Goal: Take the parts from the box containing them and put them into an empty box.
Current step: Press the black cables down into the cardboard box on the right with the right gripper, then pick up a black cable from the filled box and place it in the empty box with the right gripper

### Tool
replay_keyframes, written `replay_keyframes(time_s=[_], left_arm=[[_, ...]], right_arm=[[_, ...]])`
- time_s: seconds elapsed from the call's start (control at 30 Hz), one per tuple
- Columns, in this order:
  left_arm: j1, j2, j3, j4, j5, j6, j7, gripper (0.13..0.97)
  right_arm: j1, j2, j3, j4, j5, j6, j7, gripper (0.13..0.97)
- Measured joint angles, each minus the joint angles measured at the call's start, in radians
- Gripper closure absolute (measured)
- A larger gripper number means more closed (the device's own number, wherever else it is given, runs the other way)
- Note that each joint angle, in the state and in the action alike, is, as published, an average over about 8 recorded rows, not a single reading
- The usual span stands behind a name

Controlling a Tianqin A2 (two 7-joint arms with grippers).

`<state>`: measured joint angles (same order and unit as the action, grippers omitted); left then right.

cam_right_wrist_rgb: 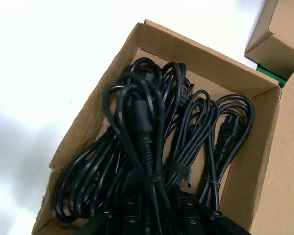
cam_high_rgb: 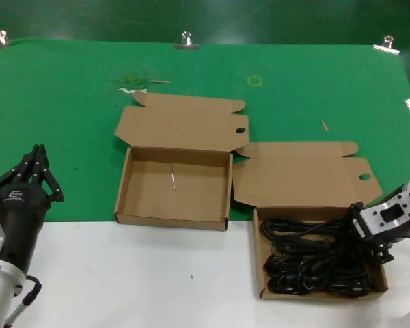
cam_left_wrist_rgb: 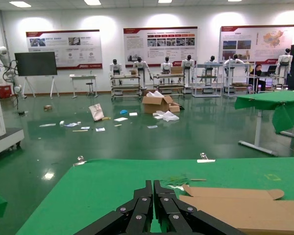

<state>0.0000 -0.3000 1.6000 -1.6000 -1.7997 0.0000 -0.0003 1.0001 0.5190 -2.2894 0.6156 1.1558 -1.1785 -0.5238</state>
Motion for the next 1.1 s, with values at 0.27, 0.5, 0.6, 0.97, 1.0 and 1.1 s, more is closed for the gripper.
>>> replay_keyframes(time_s=[0.27, 0.5, 0.6, 0.97, 1.0, 1.1], left_arm=[[0.000, 0.000, 0.000, 0.000, 0.000, 0.000, 0.000, 0.946], [0.000, 0.000, 0.000, 0.000, 0.000, 0.000, 0.000, 0.946], [0.000, 0.000, 0.000, 0.000, 0.000, 0.000, 0.000, 0.946], [0.000, 0.000, 0.000, 0.000, 0.000, 0.000, 0.000, 0.946], [0.000, 0.000, 0.000, 0.000, 0.000, 0.000, 0.000, 0.946], [0.000, 0.000, 0.000, 0.000, 0.000, 0.000, 0.000, 0.946]], right_arm=[[0.000, 0.009, 0.003, 0.017, 0.004, -0.008, 0.009, 0.860], [-0.006, 0.026, 0.007, 0.064, 0.010, -0.031, 0.039, 0.888], [-0.008, 0.034, 0.010, 0.089, 0.014, -0.044, 0.056, 0.888], [0.011, 0.040, 0.041, 0.163, 0.055, -0.081, 0.125, 0.888], [0.015, 0.038, 0.044, 0.165, 0.060, -0.082, 0.130, 0.888], [0.028, 0.024, 0.054, 0.164, 0.074, -0.082, 0.140, 0.888]])
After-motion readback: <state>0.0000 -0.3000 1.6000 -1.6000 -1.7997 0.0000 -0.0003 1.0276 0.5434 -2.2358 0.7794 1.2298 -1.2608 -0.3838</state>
